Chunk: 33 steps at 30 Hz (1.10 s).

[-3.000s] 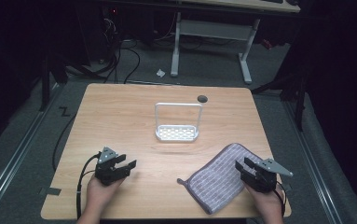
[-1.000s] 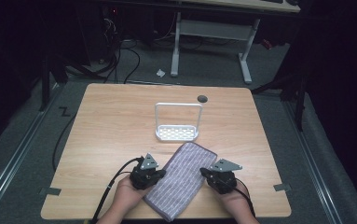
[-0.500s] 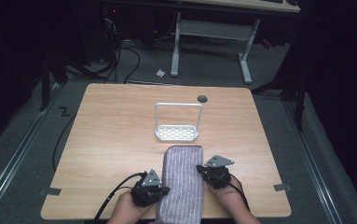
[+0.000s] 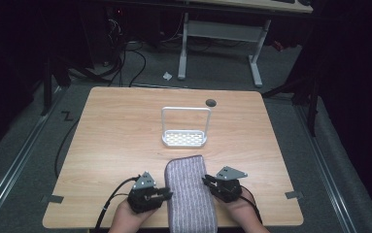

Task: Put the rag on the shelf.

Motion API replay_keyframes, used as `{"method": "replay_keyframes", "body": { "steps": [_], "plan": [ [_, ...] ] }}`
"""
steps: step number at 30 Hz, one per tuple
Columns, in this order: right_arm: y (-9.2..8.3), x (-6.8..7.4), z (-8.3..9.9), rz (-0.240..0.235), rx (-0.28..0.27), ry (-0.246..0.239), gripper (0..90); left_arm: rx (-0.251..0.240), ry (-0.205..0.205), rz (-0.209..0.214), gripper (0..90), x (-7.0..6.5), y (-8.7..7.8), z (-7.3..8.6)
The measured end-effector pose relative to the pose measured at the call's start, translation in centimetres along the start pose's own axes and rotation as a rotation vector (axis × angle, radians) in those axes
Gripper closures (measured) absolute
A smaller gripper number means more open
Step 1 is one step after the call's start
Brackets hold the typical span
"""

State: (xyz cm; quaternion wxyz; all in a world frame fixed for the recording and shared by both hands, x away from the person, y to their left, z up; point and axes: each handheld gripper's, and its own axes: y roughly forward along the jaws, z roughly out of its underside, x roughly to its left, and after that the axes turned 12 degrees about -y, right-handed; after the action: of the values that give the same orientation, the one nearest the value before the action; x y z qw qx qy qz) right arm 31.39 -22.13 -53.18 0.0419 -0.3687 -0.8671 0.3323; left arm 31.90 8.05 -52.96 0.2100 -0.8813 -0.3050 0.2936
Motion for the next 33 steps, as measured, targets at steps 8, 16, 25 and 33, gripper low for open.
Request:
{"method": "replay_keyframes", "body": {
  "steps": [8, 16, 25, 33],
  "plan": [
    [-1.8, 0.1, 1.4, -0.008, -0.023, 0.019, 72.9, -0.025, -0.026, -0.242, 54.0, 1.6, 4.2, -2.6],
    [-1.4, 1.8, 1.9, -0.056, 0.041, -0.041, 72.1, -0.032, -0.009, -0.286, 61.8, 1.9, 5.6, -3.5],
    [-1.9, 1.4, 0.7, -0.022, -0.031, -0.012, 63.9, -0.048, -0.069, -0.202, 51.5, 2.5, 5.4, -3.8],
    [1.2, -1.9, -2.0, 0.063, 0.005, 0.071, 55.2, -0.036, -0.076, -0.197, 50.9, 2.9, 6.0, -4.3]
  ]
}}
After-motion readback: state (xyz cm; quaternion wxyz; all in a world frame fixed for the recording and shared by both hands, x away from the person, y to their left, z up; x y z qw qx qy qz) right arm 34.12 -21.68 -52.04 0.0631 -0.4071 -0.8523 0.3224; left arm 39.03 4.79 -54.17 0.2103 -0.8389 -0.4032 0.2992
